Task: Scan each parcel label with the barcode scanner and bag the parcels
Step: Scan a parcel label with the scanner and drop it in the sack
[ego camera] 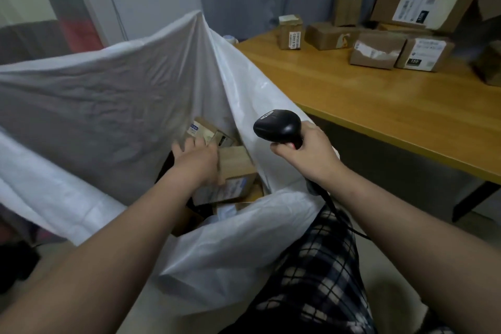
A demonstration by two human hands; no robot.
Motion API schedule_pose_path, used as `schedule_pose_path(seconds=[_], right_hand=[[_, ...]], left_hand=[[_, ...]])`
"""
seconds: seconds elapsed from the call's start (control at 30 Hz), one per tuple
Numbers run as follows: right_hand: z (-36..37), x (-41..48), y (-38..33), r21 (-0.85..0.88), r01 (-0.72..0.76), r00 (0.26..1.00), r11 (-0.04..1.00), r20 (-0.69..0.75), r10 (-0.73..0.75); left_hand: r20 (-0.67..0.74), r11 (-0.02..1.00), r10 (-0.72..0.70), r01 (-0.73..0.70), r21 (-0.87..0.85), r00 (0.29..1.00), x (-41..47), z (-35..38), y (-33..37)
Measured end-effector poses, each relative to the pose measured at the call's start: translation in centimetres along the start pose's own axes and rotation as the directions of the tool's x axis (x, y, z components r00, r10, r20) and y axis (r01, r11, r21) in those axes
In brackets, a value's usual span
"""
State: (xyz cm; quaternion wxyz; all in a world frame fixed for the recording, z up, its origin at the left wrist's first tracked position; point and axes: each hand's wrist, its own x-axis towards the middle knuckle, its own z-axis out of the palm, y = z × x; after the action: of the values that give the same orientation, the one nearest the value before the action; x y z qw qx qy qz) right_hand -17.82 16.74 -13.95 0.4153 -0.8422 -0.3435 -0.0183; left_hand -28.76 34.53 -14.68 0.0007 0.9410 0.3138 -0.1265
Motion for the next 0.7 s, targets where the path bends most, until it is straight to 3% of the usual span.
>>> schedule_pose_path(seconds=[0.17,0.3,0.47,0.7], right_hand=[[-0.8,-0.6,1.5,0.084,-0.079,0.995,0.993,0.060,0.074],[-4.3,-0.4,2.2,0.223,-0.127,0.990,0.967,-0.038,0.139],[-10.5,-1.5,4.6,0.255,-0.144,0.964,0.956,-0.181,0.194],[-20.3,-5.6,10.1,0.213,-0.231,0.887,0.949,-0.355,0.295]], left_hand=[[-0.062,0.989,0.076,-0.083,-0.124,0.995,-0.3,0.2,1.7],[-0.215,0.953,0.147,-0.196,-0.230,0.966,0.1,-2.7,5.1],[-0.395,0.868,0.282,-0.408,-0.283,0.874,-0.2,-5.8,13.0],[-0.468,0.692,0.503,-0.663,-0.284,0.726,-2.0,-9.1,26.2]])
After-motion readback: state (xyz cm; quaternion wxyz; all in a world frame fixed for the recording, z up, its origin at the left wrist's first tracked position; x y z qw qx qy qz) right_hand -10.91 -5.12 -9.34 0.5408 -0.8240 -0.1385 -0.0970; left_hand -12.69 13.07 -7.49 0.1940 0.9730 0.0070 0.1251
